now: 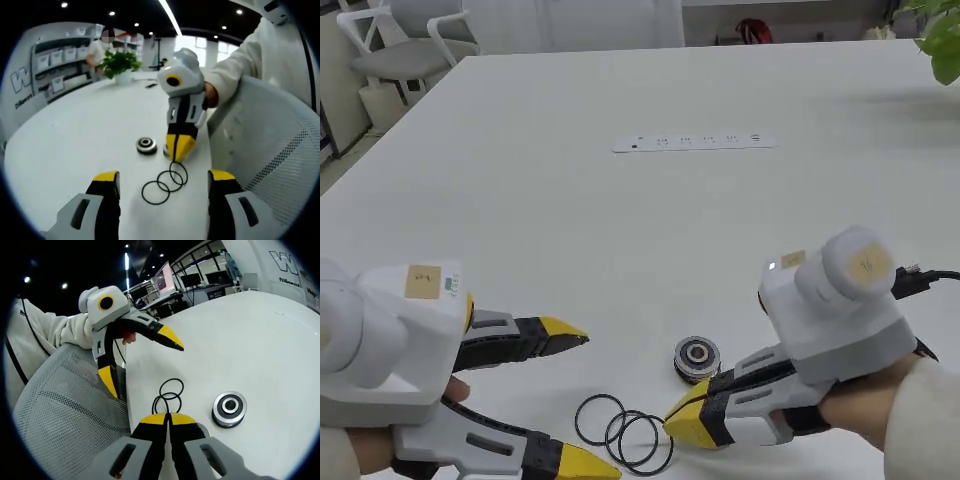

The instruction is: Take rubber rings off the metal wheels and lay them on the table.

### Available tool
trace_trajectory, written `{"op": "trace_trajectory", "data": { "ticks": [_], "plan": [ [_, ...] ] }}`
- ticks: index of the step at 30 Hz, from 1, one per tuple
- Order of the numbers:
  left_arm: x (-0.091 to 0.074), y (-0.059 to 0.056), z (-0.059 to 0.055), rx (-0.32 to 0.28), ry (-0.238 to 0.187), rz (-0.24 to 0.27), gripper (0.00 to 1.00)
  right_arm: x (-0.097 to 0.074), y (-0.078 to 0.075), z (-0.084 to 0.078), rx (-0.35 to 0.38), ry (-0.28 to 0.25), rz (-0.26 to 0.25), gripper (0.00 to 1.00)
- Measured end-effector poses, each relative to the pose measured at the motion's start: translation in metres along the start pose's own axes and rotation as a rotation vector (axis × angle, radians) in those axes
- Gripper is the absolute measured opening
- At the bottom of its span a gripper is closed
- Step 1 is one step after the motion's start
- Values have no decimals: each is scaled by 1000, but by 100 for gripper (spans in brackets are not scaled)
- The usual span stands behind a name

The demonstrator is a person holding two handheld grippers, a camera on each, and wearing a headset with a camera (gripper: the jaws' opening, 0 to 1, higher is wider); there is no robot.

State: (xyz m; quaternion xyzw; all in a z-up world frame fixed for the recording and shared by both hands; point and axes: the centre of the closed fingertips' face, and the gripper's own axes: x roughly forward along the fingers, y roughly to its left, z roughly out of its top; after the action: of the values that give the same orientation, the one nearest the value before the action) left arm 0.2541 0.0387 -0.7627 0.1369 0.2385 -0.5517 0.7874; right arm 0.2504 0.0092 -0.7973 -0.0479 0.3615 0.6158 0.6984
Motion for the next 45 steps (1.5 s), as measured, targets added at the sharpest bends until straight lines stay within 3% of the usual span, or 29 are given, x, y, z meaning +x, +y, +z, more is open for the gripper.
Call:
{"op": "trace_trajectory", "data": {
  "ticks": [14, 32, 45],
  "plan": [
    [0, -1, 0, 4, 3, 0, 73, -6, -7, 8, -2, -26, -22, 2],
    [4, -5, -2, -1, 13, -21, 73, -32, -25, 30, 32, -139, -76, 10],
    [2, -1, -1, -15, 0, -8, 72, -56, -38, 45, 33, -232, -140, 17]
  ]
}}
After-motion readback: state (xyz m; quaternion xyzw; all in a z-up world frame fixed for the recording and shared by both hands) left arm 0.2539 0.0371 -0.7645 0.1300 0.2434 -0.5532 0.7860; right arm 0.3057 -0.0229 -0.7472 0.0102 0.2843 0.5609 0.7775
